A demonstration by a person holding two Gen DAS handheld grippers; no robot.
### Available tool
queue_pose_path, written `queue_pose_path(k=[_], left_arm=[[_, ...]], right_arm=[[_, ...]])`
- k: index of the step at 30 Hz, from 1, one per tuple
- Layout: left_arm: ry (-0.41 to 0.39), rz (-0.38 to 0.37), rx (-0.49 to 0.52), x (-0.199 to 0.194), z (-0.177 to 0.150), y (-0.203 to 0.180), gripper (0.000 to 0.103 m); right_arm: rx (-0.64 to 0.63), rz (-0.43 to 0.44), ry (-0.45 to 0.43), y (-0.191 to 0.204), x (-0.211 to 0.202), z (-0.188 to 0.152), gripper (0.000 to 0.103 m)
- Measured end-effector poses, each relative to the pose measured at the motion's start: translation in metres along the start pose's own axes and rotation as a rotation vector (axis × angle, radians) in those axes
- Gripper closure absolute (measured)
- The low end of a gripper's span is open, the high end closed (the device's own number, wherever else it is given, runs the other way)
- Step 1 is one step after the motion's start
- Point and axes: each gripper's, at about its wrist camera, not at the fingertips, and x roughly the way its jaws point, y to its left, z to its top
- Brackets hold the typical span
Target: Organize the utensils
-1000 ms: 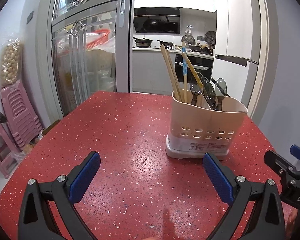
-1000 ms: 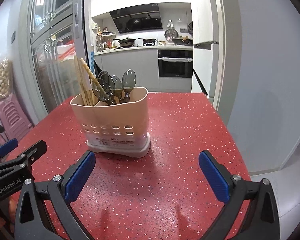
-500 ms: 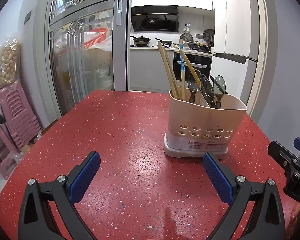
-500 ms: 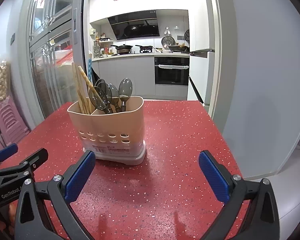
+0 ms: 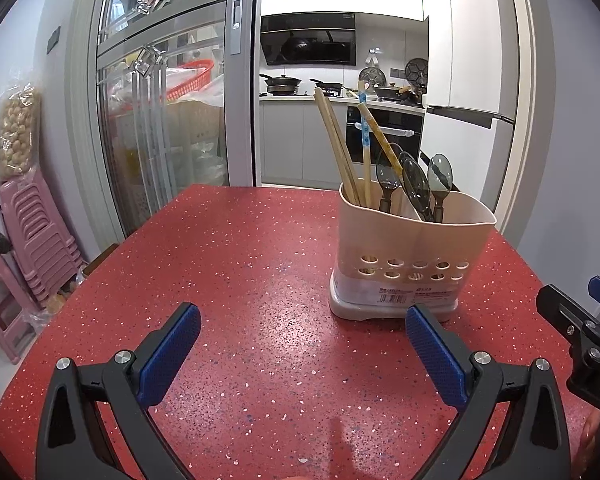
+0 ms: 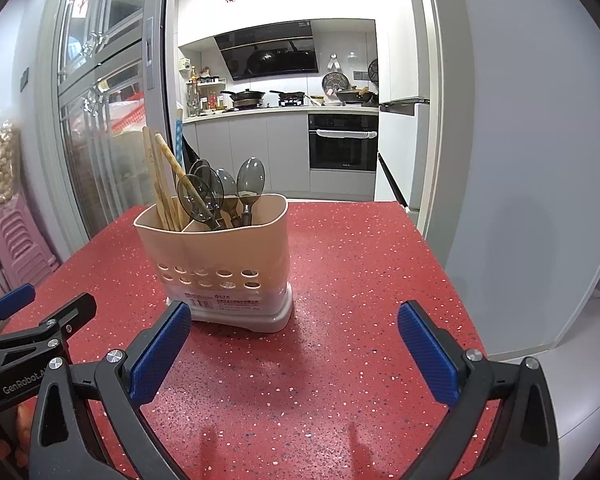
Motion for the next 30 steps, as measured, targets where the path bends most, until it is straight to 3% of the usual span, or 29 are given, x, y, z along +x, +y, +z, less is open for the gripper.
queue_pose_path(k=[30], left_arm=[[0.003, -0.001, 0.008, 0.0012, -0.0009, -0.0019, 0.0]], right_arm=[[-0.004, 0.005, 0.004, 0.0001, 0.0026, -0.0008, 0.0]])
